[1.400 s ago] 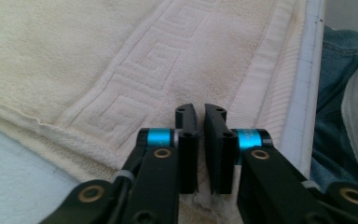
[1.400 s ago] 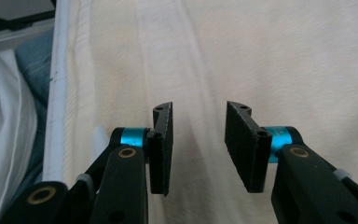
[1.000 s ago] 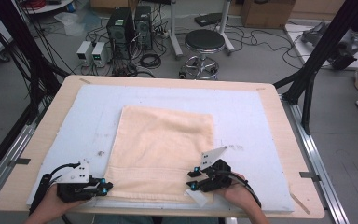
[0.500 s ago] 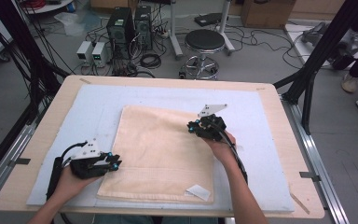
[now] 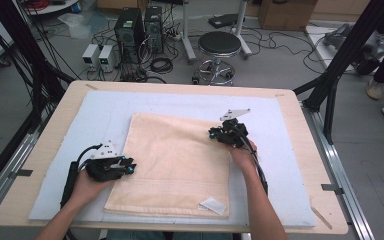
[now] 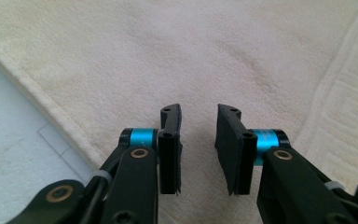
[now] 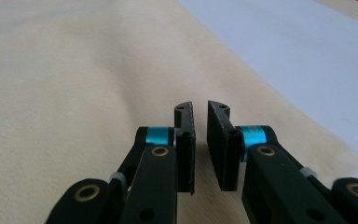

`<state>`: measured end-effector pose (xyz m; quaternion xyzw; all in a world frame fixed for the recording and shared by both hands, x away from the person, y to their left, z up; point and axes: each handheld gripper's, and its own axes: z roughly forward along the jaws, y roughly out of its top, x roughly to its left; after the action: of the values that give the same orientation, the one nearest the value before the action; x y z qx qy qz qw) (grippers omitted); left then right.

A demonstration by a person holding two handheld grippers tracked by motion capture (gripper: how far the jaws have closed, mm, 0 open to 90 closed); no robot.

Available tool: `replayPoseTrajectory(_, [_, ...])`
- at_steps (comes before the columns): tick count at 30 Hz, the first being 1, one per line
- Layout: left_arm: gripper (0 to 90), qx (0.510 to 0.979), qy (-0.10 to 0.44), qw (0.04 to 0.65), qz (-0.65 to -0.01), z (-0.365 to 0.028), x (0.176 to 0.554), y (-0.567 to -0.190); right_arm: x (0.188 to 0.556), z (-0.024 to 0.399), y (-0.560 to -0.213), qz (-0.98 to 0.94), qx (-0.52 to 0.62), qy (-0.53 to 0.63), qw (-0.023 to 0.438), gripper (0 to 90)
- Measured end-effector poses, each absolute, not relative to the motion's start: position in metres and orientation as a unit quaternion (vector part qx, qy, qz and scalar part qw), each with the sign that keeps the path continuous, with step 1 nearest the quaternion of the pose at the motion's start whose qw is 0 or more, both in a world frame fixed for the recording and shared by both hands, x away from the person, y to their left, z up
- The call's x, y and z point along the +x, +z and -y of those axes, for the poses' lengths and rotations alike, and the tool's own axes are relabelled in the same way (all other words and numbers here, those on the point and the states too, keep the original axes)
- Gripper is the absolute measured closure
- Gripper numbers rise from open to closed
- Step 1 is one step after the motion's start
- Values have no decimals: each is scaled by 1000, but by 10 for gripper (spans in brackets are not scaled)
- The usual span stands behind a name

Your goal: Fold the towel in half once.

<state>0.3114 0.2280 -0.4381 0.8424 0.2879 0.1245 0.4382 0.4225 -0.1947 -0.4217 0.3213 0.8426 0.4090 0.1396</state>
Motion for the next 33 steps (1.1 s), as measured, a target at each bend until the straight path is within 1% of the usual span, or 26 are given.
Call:
replayPoseTrajectory(2, [676,841,123,442,-287,-229,312,-437,424,201,-428,-848,325,393,142,812])
replayPoseTrajectory(4, [660,840,123,444,-288,-229,311,-437,423,203,-432,-846,330,398,134,807])
replayPoseTrajectory(8, [609,835,121,452,-289,-231,311,-436,418,201,-426,-843,320,411,136,715])
replayPoseTrajectory(13, [527,825,126,466,-294,-233,312,-432,409,202,-418,-839,322,421,123,572])
replayPoseTrajectory(14, [514,822,126,469,-296,-232,312,-431,407,203,-417,-837,323,424,122,557])
replayPoseTrajectory(18, [405,815,132,474,-307,-233,313,-427,403,203,-411,-834,321,431,123,474])
replayPoseTrajectory(21, [290,811,137,472,-317,-233,314,-424,400,203,-409,-830,323,437,123,383])
replayPoseTrajectory(25, [210,814,136,464,-321,-233,318,-418,399,202,-407,-829,323,439,124,322])
replayPoseTrajectory(33, [191,808,141,470,-325,-232,321,-410,393,197,-402,-830,312,442,131,305])
